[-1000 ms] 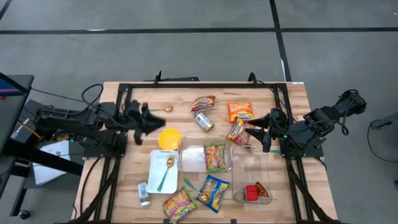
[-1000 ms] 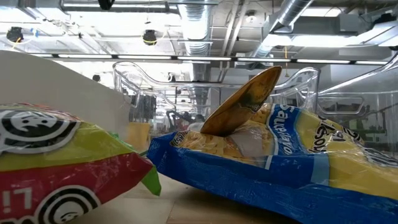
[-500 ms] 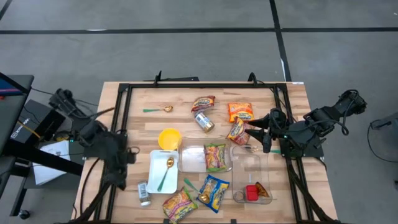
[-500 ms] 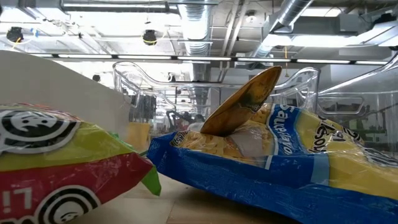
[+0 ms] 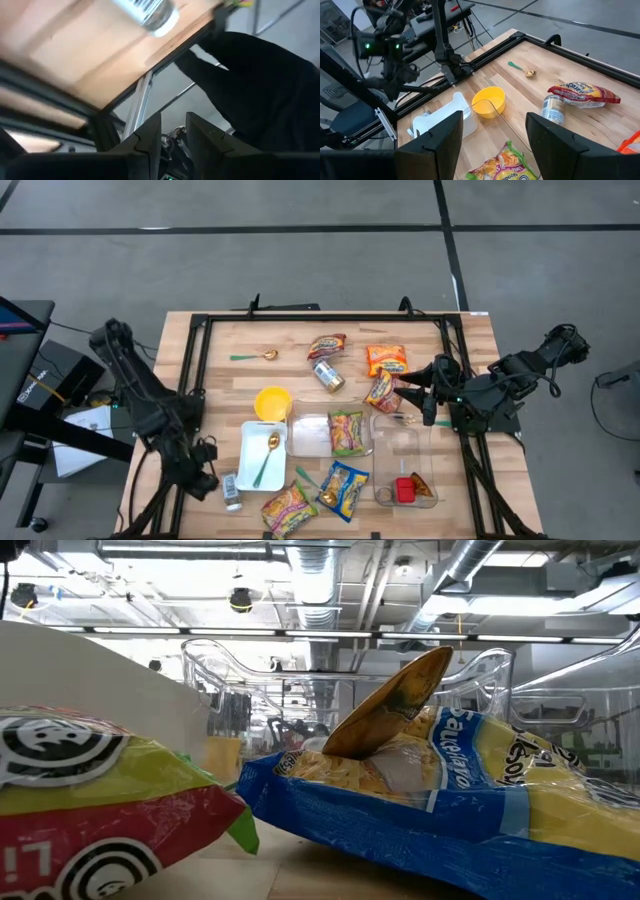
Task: Pick & Place Food Item
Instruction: Put the white seasoning bottle into the right transparent bin
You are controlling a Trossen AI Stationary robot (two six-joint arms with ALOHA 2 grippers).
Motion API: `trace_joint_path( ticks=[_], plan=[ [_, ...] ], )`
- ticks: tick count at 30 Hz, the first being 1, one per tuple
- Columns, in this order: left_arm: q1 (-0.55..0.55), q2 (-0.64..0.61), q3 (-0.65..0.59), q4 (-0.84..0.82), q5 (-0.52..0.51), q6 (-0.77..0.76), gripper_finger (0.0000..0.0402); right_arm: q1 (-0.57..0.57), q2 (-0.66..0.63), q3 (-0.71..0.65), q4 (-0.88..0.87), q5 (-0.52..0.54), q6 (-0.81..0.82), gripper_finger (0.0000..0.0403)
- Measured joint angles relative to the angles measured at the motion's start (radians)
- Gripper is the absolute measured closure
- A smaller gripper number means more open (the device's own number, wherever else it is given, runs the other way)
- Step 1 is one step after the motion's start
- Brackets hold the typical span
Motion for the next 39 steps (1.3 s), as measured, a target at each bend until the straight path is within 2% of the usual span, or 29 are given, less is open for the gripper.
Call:
trace_joint_path(
  ticks=[8,11,16,21,25,27,30,36,39],
  plan=[
    [-0.036,0.175,0.0,0.083,-0.01,-0.203,0.0317,0.0,0.0,0.0,-0.006,-0.005,0.0,0.0192],
    [-0.043,0.23,0.0,0.124,-0.018,-0.263,0.0305,0.0,0.0,0.0,-0.01,-0.022,0.001,0.0192],
    [-0.071,0.297,0.0,0.2,-0.019,-0.332,0.0244,0.0,0.0,0.0,-0.033,-0.059,0.004,0.0192],
    [-0.096,0.33,0.001,0.293,-0.083,-0.341,0.0164,0.002,0.0,0.0,-0.05,-0.06,0.004,0.0192],
    [-0.096,0.373,0.02,0.292,-0.113,-0.342,0.0109,0.001,0.0,0.0,-0.056,-0.06,0.004,0.0192],
    [-0.099,0.408,0.042,0.283,-0.121,-0.342,0.0089,0.002,0.0,0.0,-0.058,-0.06,0.012,0.0192],
    [-0.113,0.451,0.098,0.223,-0.205,-0.333,0.0073,0.002,0.0,0.0,-0.06,-0.06,0.018,0.0192],
    [-0.117,0.535,0.283,-0.037,-0.373,-0.308,0.0072,0.001,0.0,0.0,-0.074,-0.06,0.018,0.0192],
    [-0.111,0.6,0.356,-0.133,-0.373,-0.315,0.0076,0.0,0.0,0.0,-0.076,-0.06,0.021,0.0192]
  ],
)
